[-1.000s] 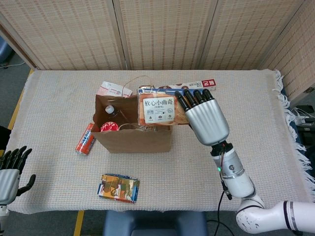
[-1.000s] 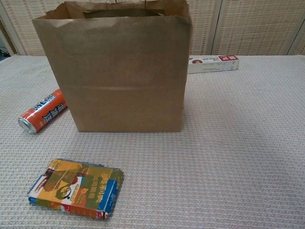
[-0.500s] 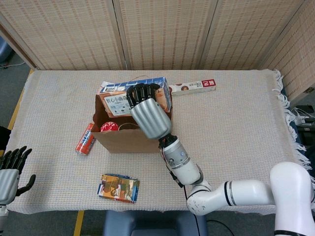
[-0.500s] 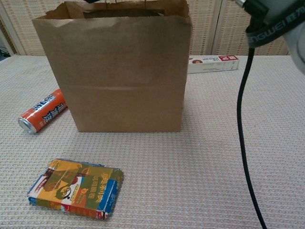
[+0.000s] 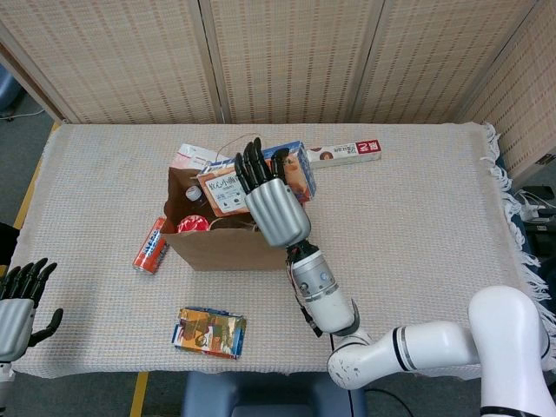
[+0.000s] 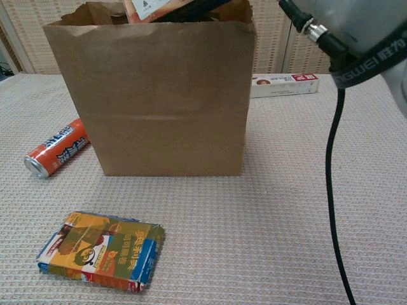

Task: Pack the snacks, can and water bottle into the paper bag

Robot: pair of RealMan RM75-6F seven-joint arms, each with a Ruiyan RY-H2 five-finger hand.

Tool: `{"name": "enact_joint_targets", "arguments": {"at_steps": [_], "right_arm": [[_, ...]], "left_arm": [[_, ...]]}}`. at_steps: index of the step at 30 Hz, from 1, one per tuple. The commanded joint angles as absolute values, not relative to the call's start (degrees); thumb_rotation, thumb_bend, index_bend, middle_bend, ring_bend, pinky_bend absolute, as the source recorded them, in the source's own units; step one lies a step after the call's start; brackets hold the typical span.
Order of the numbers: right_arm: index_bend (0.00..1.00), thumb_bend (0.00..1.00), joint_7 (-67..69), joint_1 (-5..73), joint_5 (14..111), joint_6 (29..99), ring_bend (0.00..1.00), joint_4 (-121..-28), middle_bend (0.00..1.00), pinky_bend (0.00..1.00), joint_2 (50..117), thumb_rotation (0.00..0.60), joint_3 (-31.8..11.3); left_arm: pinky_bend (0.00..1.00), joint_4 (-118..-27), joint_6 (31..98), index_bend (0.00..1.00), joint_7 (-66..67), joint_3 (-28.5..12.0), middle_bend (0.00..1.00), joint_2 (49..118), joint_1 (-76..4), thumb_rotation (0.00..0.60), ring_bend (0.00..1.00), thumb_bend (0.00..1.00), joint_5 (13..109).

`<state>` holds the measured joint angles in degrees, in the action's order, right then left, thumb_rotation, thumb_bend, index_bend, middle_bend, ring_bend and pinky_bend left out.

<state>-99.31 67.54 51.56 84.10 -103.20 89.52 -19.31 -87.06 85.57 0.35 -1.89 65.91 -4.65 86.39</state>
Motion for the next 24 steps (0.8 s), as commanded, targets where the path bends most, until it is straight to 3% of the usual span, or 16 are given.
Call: {"name": "enact_joint_targets", "arguments": {"at_steps": [1,8,14,20,24], "right_arm": [[0.0,0.0,-96.5,66.6,53.6,84.9,0.0,-103.9,0.0,0.18,88.2,0.6,-18.7],[0.0,0.0,-92.6,64.0,58.4,86.2,0.0,-106.9,0.0,0.18,84.2,0.6,-16.1],[0.0,0.0,-84.8,56.3,63.9,92.6,0.0,-112.2,0.0,0.17,79.6,0.6,-12.2],[0.0,0.0,-64.0,41.9,69.2,99.6,0.0,-117.5,0.0,0.13,72.8,0.6,-4.6],[0.0,0.0,-46.0,31.2,73.5,101.3,0.0,-115.8,0.0,0.08,69.6,0.6,4.1]], "left_arm": [[0.0,-87.1,85.6,0.06,0.6,-1.9,0.0,66.0,-4.6,0.6,0.0,0.39,86.3],[0.0,-87.2,85.7,0.07,0.8,-1.9,0.0,66.0,-4.6,0.6,0.0,0.39,86.3],[0.0,-87.1,85.8,0.07,0.7,-1.9,0.0,66.0,-4.5,0.6,0.0,0.39,86.3],[0.0,-87.2,85.8,0.07,1.0,-1.9,0.0,66.1,-4.5,0.6,0.0,0.39,86.2],[0.0,-87.4,85.8,0.06,1.4,-2.0,0.0,66.1,-4.5,0.6,0.0,0.39,86.1]]}}
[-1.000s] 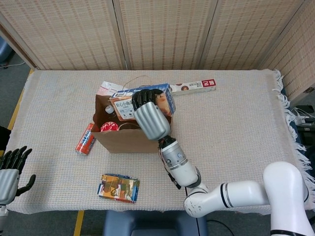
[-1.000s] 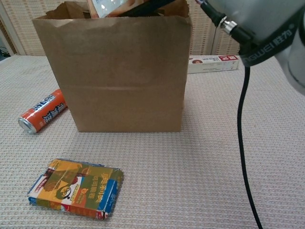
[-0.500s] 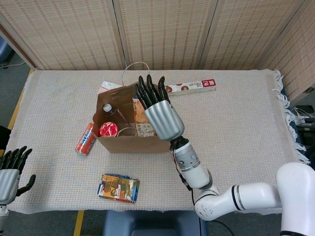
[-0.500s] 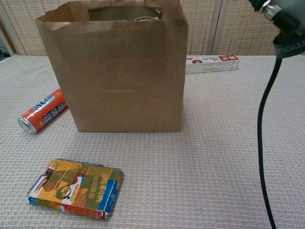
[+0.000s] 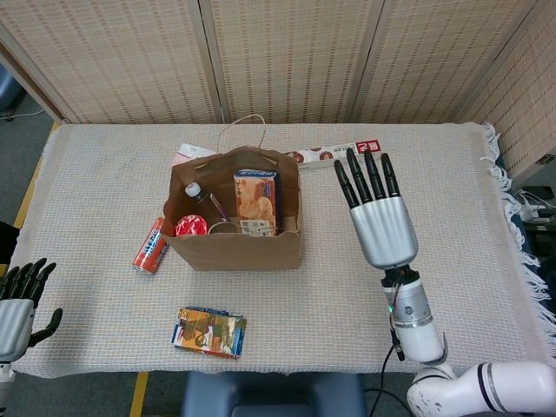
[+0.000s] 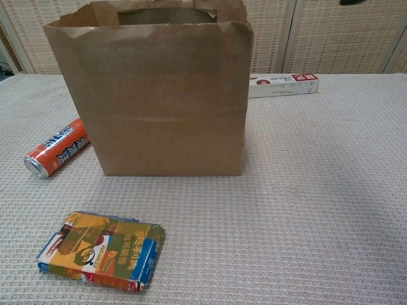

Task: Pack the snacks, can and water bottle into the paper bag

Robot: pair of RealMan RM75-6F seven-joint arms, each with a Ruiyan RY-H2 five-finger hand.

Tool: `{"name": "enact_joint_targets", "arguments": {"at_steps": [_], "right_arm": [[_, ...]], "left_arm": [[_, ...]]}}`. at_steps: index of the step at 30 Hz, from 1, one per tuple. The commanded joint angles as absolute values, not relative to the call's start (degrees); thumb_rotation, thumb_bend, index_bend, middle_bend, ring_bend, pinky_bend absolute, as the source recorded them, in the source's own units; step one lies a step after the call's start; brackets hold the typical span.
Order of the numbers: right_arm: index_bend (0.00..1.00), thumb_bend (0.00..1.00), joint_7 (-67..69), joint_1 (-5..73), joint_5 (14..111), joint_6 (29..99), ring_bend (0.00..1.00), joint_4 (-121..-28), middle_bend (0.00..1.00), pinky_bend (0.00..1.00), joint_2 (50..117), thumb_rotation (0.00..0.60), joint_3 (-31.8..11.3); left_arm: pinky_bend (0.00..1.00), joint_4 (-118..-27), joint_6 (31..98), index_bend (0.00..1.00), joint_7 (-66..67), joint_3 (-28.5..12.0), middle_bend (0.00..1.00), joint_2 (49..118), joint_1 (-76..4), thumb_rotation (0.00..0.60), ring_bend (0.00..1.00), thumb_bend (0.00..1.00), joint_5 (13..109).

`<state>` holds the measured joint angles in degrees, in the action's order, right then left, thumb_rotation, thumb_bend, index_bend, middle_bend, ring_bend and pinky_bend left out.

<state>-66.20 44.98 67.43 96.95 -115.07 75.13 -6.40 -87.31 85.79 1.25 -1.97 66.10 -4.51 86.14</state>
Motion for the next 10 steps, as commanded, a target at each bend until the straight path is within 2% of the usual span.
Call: {"name": "enact_joint_targets", "arguments": {"at_steps": [1,5,10], "right_arm": [[0.0,0.0,-42.6,29.2,74.5,101.4,0.0,-114.6,0.0,0.07,69.3,0.6,6.0],[0.0,0.0,-29.8,21.5,78.4,102.7,0.0,-107.1,0.0,0.02,70.1,0.6,11.0],[0.0,0.0,-18.3,15.1,81.7,104.1,0.0,-96.5,0.0,0.02,73.2,0.6,12.1]], "left_arm": [[0.0,-87.4,85.8,0.06,1.6,-2.0,0.0,66.2,-4.5,0.6,0.0,0.39,86.0],[0.0,-87.5,86.0,0.07,2.2,-2.1,0.0,66.3,-4.4,0.6,0.0,0.39,85.9],[0.0,-87.5,86.2,0.06,2.5,-2.1,0.0,66.5,-4.3,0.6,0.0,0.39,86.0]]}}
